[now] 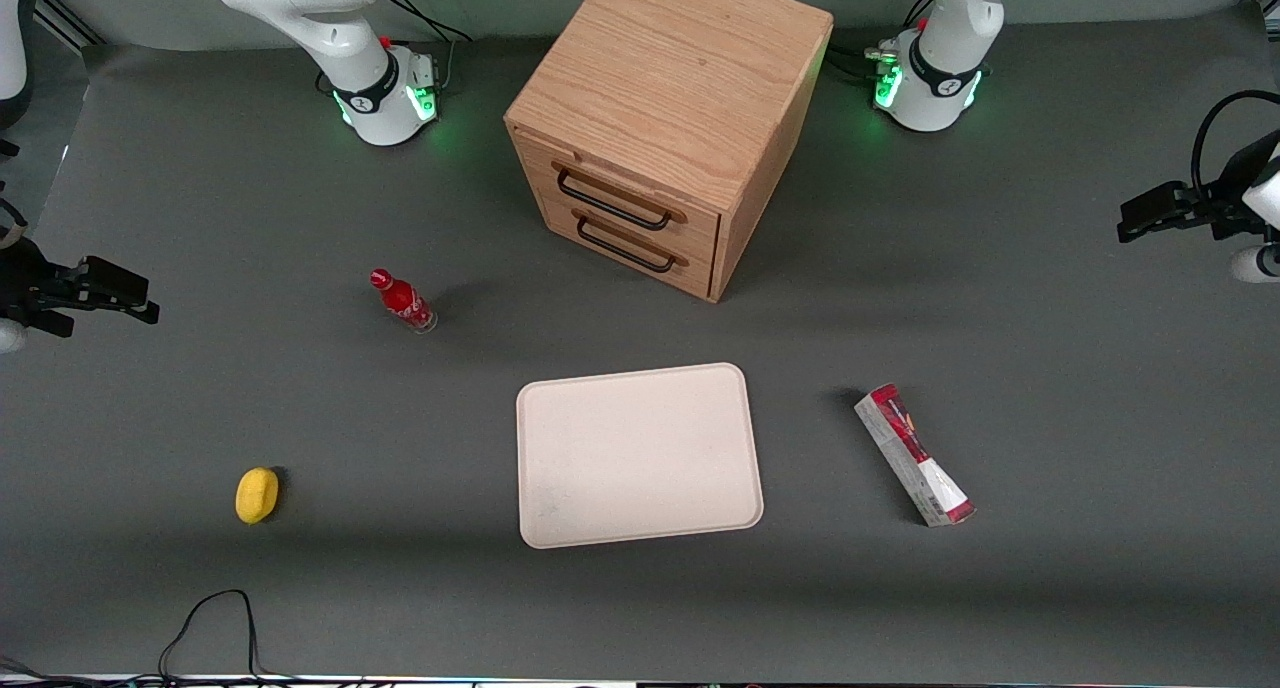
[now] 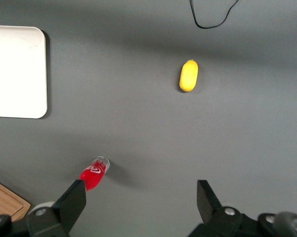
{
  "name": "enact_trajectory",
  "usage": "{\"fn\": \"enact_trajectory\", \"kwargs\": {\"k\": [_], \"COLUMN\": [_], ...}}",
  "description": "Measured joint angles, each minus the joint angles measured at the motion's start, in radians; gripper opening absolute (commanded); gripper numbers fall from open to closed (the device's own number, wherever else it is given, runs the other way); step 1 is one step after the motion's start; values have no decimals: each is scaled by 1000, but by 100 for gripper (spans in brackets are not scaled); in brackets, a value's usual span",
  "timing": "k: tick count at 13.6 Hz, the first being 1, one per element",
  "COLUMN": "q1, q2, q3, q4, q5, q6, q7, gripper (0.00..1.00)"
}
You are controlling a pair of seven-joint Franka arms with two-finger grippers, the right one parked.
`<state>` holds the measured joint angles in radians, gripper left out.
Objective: Place red cookie box on tray
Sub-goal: 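Move the open left gripper toward the red plaid cookie box, then lower the left gripper over the cookie box and close on it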
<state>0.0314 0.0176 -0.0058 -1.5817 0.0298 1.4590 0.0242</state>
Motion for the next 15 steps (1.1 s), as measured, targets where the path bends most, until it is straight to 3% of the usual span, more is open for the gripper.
{"fn": "enact_trajectory", "kwargs": {"k": [6, 10, 15], "q1": [-11, -50, -207], "q2": [38, 121, 331], "q3": [-12, -35, -91], "q4": [68, 177, 401], "q5": [-29, -130, -136], "q6": [-22, -49, 35], "q7": [-36, -325, -766], "gripper": [100, 100, 100]}}
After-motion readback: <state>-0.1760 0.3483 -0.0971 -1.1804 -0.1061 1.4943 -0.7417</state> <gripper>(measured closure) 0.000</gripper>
